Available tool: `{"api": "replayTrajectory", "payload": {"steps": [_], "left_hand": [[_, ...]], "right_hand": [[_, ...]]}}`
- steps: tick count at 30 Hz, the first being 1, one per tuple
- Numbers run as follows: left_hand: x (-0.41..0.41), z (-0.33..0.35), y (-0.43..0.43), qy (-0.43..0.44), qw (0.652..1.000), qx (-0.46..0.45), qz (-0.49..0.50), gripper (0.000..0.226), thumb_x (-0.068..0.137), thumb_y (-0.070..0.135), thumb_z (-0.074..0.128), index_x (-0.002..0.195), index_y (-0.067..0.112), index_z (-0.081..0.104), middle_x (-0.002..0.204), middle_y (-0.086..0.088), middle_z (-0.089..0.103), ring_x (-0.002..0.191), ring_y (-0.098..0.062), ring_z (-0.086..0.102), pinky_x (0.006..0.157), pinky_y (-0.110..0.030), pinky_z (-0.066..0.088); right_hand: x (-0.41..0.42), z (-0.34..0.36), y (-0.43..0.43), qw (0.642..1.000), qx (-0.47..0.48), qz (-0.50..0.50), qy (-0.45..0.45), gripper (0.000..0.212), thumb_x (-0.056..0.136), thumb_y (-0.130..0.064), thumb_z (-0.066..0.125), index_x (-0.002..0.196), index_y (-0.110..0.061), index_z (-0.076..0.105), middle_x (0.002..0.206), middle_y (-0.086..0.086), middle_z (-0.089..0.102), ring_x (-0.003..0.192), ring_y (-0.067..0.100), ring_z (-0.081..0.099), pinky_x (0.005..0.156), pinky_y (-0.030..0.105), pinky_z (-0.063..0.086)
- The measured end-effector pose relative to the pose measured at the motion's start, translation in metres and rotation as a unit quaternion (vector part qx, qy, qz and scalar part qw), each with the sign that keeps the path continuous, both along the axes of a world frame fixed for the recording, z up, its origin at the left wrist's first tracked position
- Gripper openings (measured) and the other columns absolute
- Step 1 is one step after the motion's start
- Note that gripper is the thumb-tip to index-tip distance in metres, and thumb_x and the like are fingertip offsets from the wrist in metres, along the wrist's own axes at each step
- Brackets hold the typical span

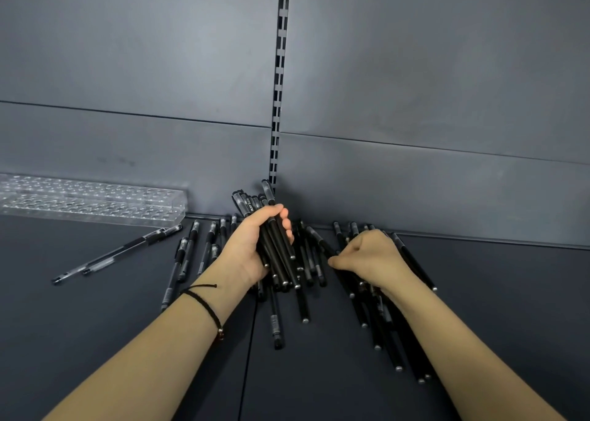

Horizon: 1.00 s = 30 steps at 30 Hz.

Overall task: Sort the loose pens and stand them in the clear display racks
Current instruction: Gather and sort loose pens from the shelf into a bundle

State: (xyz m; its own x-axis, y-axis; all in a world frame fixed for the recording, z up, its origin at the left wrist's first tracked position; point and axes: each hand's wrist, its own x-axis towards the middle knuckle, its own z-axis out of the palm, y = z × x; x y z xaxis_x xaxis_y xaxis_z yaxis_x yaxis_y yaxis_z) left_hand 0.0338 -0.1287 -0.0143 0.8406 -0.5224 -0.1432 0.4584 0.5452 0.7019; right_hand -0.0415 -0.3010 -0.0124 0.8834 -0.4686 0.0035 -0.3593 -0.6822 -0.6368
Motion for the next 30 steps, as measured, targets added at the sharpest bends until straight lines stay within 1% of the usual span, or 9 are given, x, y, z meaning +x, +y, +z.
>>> {"api": "replayTrajectory", "payload": {"steps": [2,4,9,11,14,18,22,27,30], "left_hand": [[0.001,0.000,0.001,-0.001,1.000,0.005,0.000,0.016,0.089,0.017,0.063,0.074,0.011,0.065,0.062,0.000,0.060,0.053,-0.011,0.057,0.056,-0.021,0.053],[0.002,-0.001,0.002,0.001,1.000,0.009,0.002,0.015,0.089,0.017,0.063,0.076,0.011,0.065,0.063,0.000,0.060,0.053,-0.011,0.057,0.057,-0.021,0.054],[0.002,-0.003,0.001,0.012,0.999,0.030,0.002,0.009,0.089,0.017,0.065,0.084,0.010,0.067,0.067,-0.001,0.064,0.057,-0.012,0.060,0.060,-0.021,0.055],[0.000,-0.004,-0.001,0.012,0.999,0.038,-0.007,0.009,0.088,0.018,0.066,0.089,0.010,0.070,0.074,-0.001,0.067,0.063,-0.013,0.062,0.063,-0.023,0.055],[-0.002,-0.005,-0.003,-0.001,0.998,0.048,-0.027,0.013,0.086,0.022,0.066,0.091,0.011,0.071,0.084,-0.002,0.071,0.072,-0.014,0.067,0.071,-0.029,0.054],[-0.006,-0.007,-0.005,-0.033,0.995,0.086,-0.045,0.023,0.090,0.031,0.062,0.091,0.009,0.071,0.085,-0.008,0.074,0.072,-0.023,0.072,0.064,-0.034,0.056],[-0.008,-0.006,-0.006,-0.025,0.996,0.078,-0.022,0.027,0.091,0.035,0.061,0.088,0.010,0.071,0.077,-0.005,0.073,0.068,-0.021,0.072,0.070,-0.037,0.053],[-0.010,-0.008,-0.008,-0.053,0.997,0.054,-0.012,0.038,0.080,0.037,0.068,0.103,0.006,0.069,0.088,-0.007,0.071,0.077,-0.022,0.072,0.065,-0.033,0.058],[-0.014,-0.006,-0.009,-0.091,0.993,0.073,0.009,0.043,0.083,0.028,0.071,0.115,0.000,0.065,0.097,-0.012,0.073,0.081,-0.024,0.072,0.063,-0.033,0.058]], "right_hand": [[-0.006,0.007,-0.001,0.996,0.065,-0.018,-0.053,0.015,0.075,-0.023,0.079,0.073,-0.008,0.076,0.085,0.001,0.075,0.079,0.016,0.068,0.066,0.024,0.057],[-0.012,0.012,-0.001,0.989,0.110,-0.034,-0.095,0.016,0.078,-0.019,0.078,0.080,-0.003,0.076,0.088,0.005,0.074,0.078,0.015,0.069,0.050,0.011,0.046],[-0.015,0.018,0.005,0.954,0.239,-0.038,-0.178,0.008,0.080,-0.020,0.078,0.075,-0.015,0.075,0.067,0.001,0.072,0.067,0.010,0.063,0.060,0.014,0.048],[-0.015,0.020,0.009,0.915,0.358,-0.014,-0.185,0.008,0.081,-0.019,0.077,0.078,-0.012,0.075,0.067,0.003,0.071,0.065,0.009,0.064,0.065,0.019,0.051],[-0.013,0.018,0.020,0.858,0.484,0.018,-0.170,0.007,0.081,-0.014,0.075,0.077,-0.007,0.074,0.065,0.004,0.070,0.057,0.007,0.065,0.057,0.018,0.052],[-0.014,0.012,0.030,0.881,0.452,0.053,-0.131,0.013,0.082,-0.016,0.074,0.085,-0.004,0.076,0.070,0.005,0.071,0.060,0.009,0.066,0.058,0.020,0.053],[-0.013,0.009,0.031,0.886,0.441,0.034,-0.139,0.016,0.084,-0.018,0.074,0.088,-0.003,0.076,0.071,0.006,0.072,0.059,0.010,0.065,0.058,0.025,0.054],[-0.014,0.008,0.033,0.877,0.452,0.016,-0.162,0.013,0.083,-0.017,0.074,0.083,-0.004,0.077,0.071,0.007,0.072,0.057,0.008,0.064,0.058,0.022,0.054],[-0.014,0.006,0.033,0.897,0.409,0.034,-0.164,0.017,0.084,-0.019,0.074,0.080,-0.003,0.077,0.075,0.010,0.074,0.064,0.015,0.069,0.065,0.028,0.056]]}}
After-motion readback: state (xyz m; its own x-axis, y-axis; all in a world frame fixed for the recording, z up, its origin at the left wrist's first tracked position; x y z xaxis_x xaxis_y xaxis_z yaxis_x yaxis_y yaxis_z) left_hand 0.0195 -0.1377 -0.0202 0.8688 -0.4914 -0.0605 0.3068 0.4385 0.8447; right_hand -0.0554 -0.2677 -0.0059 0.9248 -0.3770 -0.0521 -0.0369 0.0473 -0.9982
